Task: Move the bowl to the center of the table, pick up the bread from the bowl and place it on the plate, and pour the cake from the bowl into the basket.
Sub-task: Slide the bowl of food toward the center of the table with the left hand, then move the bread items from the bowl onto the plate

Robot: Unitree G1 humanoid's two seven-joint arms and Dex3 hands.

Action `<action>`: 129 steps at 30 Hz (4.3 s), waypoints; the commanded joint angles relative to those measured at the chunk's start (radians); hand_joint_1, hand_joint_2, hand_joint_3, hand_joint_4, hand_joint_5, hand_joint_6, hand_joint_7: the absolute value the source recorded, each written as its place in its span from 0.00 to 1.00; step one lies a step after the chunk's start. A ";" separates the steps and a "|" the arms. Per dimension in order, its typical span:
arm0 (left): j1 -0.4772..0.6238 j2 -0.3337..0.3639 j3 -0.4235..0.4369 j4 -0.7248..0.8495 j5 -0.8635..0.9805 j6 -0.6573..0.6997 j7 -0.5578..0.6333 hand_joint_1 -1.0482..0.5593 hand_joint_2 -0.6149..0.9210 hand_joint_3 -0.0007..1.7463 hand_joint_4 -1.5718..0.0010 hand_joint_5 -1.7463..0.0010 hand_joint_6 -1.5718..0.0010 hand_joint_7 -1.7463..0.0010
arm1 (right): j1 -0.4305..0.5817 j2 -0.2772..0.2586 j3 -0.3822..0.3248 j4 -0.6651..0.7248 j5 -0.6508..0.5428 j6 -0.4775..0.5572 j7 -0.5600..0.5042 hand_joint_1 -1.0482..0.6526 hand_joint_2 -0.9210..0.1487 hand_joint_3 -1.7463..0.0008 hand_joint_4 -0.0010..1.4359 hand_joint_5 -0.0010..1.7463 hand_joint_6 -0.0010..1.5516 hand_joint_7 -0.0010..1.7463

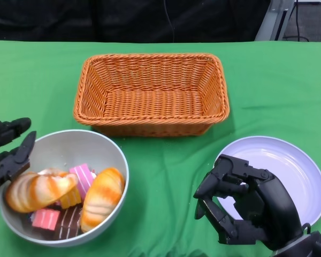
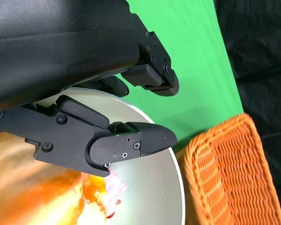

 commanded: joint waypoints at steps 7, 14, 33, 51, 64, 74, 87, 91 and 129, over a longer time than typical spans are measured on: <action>0.042 -0.023 -0.006 -0.080 -0.020 0.092 -0.027 0.28 1.00 0.35 0.80 1.00 0.76 1.00 | 0.002 -0.003 0.001 -0.001 0.000 -0.007 -0.002 0.50 0.43 0.42 0.55 0.88 0.50 0.66; 0.032 -0.056 -0.006 -0.088 -0.007 0.096 0.004 0.28 1.00 0.37 0.83 1.00 0.80 1.00 | 0.005 -0.007 0.007 -0.002 0.000 -0.011 -0.002 0.51 0.44 0.40 0.55 0.88 0.49 0.67; 0.043 -0.131 -0.006 -0.142 -0.025 0.147 0.020 0.29 1.00 0.39 0.86 1.00 0.83 1.00 | -0.001 0.003 0.016 0.014 -0.007 -0.038 -0.006 0.51 0.46 0.38 0.55 0.87 0.50 0.67; 0.065 -0.230 -0.043 -0.219 -0.029 0.189 0.061 0.30 1.00 0.37 0.85 1.00 0.82 1.00 | 0.009 -0.004 0.018 -0.009 -0.017 -0.030 -0.023 0.51 0.45 0.40 0.55 0.88 0.50 0.67; 0.076 -0.271 -0.073 -0.243 -0.029 0.200 0.067 0.32 1.00 0.37 0.87 0.99 0.84 0.99 | 0.005 -0.002 0.012 0.007 -0.035 -0.060 -0.027 0.51 0.44 0.40 0.55 0.88 0.50 0.68; 0.111 -0.294 -0.101 -0.269 -0.045 0.197 0.048 0.32 1.00 0.38 0.85 0.99 0.84 1.00 | 0.010 -0.003 0.012 0.001 -0.027 -0.050 -0.022 0.51 0.43 0.41 0.55 0.89 0.49 0.68; 0.148 -0.310 -0.110 -0.261 -0.085 0.092 0.003 0.30 1.00 0.37 0.85 0.99 0.82 0.99 | 0.006 -0.003 0.012 0.005 -0.016 -0.050 -0.013 0.51 0.42 0.41 0.54 0.89 0.48 0.69; 0.153 -0.304 -0.113 -0.265 -0.041 0.023 0.041 0.33 1.00 0.33 0.78 0.96 0.76 0.97 | 0.005 -0.005 0.013 0.002 -0.013 -0.050 -0.010 0.52 0.43 0.41 0.54 0.89 0.48 0.69; -0.054 -0.193 -0.002 0.251 -0.137 -0.976 -0.305 0.63 0.89 0.41 0.47 0.19 0.43 0.37 | -0.076 -0.164 -0.054 -0.138 -0.174 -0.103 -0.011 0.45 0.11 0.87 0.50 0.68 0.51 0.38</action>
